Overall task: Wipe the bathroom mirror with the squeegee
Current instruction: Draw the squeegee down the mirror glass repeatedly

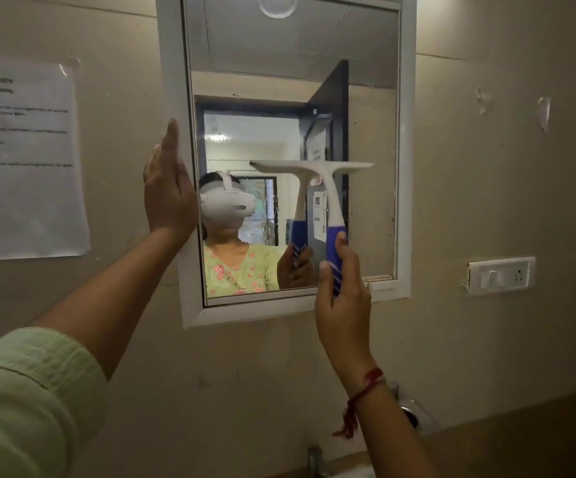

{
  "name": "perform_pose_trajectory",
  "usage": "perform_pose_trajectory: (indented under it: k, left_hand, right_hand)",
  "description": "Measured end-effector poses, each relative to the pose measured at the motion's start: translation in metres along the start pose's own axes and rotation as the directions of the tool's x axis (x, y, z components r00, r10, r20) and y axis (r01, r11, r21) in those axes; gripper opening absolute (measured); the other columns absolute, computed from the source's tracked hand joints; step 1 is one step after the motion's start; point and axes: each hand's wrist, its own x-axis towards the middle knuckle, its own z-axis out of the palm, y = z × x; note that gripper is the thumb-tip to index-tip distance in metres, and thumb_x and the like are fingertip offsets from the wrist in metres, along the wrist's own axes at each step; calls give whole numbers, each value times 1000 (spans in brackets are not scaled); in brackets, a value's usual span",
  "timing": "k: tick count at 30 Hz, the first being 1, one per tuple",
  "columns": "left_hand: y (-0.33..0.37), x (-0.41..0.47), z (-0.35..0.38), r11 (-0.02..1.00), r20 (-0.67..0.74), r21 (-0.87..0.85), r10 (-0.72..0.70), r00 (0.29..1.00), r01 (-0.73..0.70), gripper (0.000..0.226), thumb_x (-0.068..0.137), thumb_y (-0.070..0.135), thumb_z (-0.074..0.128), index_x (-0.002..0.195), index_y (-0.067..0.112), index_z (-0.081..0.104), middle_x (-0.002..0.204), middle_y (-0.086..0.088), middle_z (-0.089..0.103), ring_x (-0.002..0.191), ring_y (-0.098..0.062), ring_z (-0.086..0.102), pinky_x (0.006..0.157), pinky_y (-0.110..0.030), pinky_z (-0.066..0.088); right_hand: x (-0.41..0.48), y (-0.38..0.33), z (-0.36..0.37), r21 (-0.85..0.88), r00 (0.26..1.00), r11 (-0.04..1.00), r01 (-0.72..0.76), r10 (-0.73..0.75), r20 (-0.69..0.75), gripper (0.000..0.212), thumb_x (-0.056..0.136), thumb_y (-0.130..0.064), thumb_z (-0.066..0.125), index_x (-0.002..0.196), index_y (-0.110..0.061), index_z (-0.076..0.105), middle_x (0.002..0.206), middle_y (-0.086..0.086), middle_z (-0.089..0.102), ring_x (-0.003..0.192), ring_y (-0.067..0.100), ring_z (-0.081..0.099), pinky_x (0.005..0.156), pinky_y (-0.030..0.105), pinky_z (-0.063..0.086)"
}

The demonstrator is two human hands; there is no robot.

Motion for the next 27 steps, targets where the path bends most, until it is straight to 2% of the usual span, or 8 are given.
perform_pose_trajectory:
  k: [2,6,9,13,18,21,23,27]
  left_hand:
    - [0,0,0,1000,0,2,-3,1000,3,46,98,9,29,144,15,26,146,-5,40,131,-22,40,103,-11,20]
    - [-1,0,1,1000,-1,5,-3,1000,3,45,99,11,28,144,16,25,146,-5,40,130,-22,40,102,-14,22]
    - [-3,0,3,1000,-8,2,5,1000,-4,45,99,11,28,144,16,25,145,-4,41,127,-21,42,100,-7,20]
    - [-4,0,3,1000,-13,-6,19,1000,-19,45,99,11,28,144,15,25,145,-4,40,128,-22,43,103,-14,23]
    - [-4,0,3,1000,-17,-1,17,1000,-17,45,98,11,28,143,14,27,143,-1,40,126,-18,43,99,-1,16]
    - [-3,0,2,999,-18,-21,24,1000,-25,46,97,9,28,143,13,28,141,3,39,125,-10,39,99,-1,19]
    - [-3,0,2,999,-30,-24,40,999,-40,46,97,8,28,143,11,29,138,8,39,121,-5,37,98,0,20]
    - [-1,1,0,999,-32,-22,32,999,-33,46,96,6,28,142,10,29,131,19,31,116,5,37,101,-4,22]
  right_hand:
    - [8,-3,1,-3,1000,1000,-6,6,-8,42,95,-37,36,136,-36,28,108,-9,53,88,4,56,66,13,49]
    - [-28,8,-5,-20,998,999,-47,48,40,46,94,-34,38,137,-42,24,110,-4,53,83,10,58,68,25,55]
    - [-61,15,-10,-39,994,997,-66,69,85,45,91,-39,37,133,-47,21,104,-3,53,76,11,58,64,33,56]
    - [-46,9,-12,-25,997,999,-40,42,58,46,93,-32,41,132,-47,23,105,-8,51,79,11,59,67,31,56]
    - [-33,10,-13,-28,998,998,-52,53,47,46,94,-34,40,138,-33,30,109,-11,51,83,9,59,69,21,54]
    - [-71,23,-18,-57,992,994,-88,92,81,43,94,-41,38,135,-36,31,98,-5,55,72,6,56,60,22,52]
    - [-101,28,-21,-70,990,994,-80,88,106,43,94,-37,42,135,-38,30,87,-6,53,64,6,53,53,24,50]
    - [-103,23,-22,-83,988,993,-85,95,120,45,92,-34,41,134,-43,27,90,-5,54,65,5,54,56,22,51]
